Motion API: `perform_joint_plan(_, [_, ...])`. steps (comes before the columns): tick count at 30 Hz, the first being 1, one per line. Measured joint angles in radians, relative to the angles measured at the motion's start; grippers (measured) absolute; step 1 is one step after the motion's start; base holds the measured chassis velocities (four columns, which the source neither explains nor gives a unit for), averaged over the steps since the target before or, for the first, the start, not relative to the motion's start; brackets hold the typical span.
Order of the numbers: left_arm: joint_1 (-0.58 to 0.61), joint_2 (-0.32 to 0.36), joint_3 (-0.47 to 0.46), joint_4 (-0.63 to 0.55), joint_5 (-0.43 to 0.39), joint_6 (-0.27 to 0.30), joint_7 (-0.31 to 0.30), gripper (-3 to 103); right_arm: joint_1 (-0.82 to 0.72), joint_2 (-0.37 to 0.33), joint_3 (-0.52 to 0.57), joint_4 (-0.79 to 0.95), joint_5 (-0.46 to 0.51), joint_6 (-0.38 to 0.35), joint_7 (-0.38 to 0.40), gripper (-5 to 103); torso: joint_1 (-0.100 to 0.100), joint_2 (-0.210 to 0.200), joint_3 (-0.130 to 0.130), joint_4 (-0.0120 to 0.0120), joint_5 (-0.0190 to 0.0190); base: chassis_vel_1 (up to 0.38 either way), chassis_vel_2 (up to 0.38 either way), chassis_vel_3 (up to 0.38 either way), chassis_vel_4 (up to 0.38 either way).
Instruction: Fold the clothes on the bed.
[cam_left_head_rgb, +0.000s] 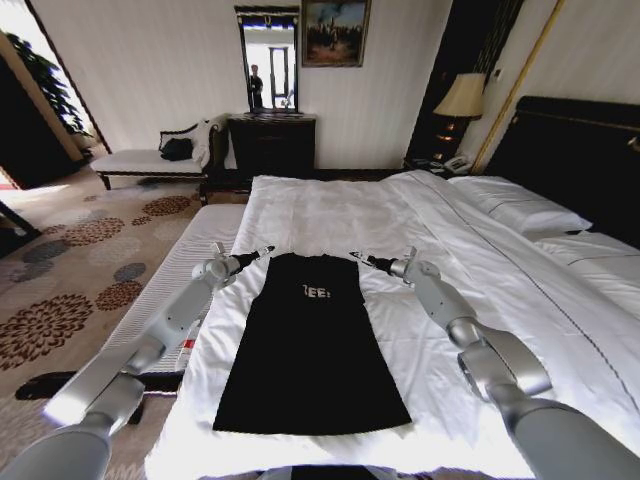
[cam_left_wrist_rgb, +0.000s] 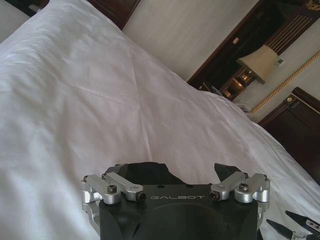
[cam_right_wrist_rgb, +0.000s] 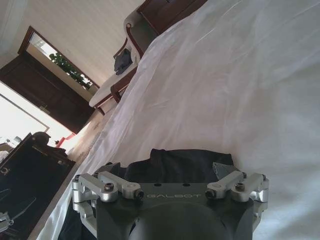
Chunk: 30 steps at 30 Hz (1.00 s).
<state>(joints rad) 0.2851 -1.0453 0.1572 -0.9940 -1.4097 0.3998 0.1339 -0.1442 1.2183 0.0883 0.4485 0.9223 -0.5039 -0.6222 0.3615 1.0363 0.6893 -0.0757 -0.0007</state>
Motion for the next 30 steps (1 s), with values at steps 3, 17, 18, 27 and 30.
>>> perform_joint_plan(3, [0.010,0.002,-0.004,-0.015,0.003,-0.004,0.000,100,0.001,0.008,0.007,-0.017,-0.017,0.014,-0.009,100,0.000,0.000,0.000,-0.0002,0.0000,0.000,0.000,0.000,0.000])
perform_joint_plan(17, [0.038,0.018,-0.007,-0.089,0.010,-0.024,0.001,100,0.012,0.042,0.033,-0.092,-0.092,0.085,-0.047,100,0.000,0.000,0.000,0.0005,0.0001,0.000,0.000,0.000,0.000])
perform_joint_plan(18, [0.039,0.018,-0.007,-0.092,0.010,-0.025,0.002,100,0.010,0.042,0.033,-0.093,-0.092,0.088,-0.046,100,0.000,0.000,0.000,0.0006,0.0001,0.000,0.000,0.000,0.000])
perform_joint_plan(27, [0.057,0.028,-0.009,-0.132,0.010,-0.031,0.005,100,0.004,0.035,0.042,-0.099,-0.091,0.111,-0.038,100,0.000,0.000,0.000,0.0002,0.0002,0.000,0.000,0.000,0.000])
perform_joint_plan(30, [0.058,0.029,-0.009,-0.138,0.010,-0.031,0.004,100,0.004,0.031,0.043,-0.099,-0.091,0.113,-0.037,100,0.000,0.000,0.000,0.0002,0.0002,0.000,0.000,0.000,0.000])
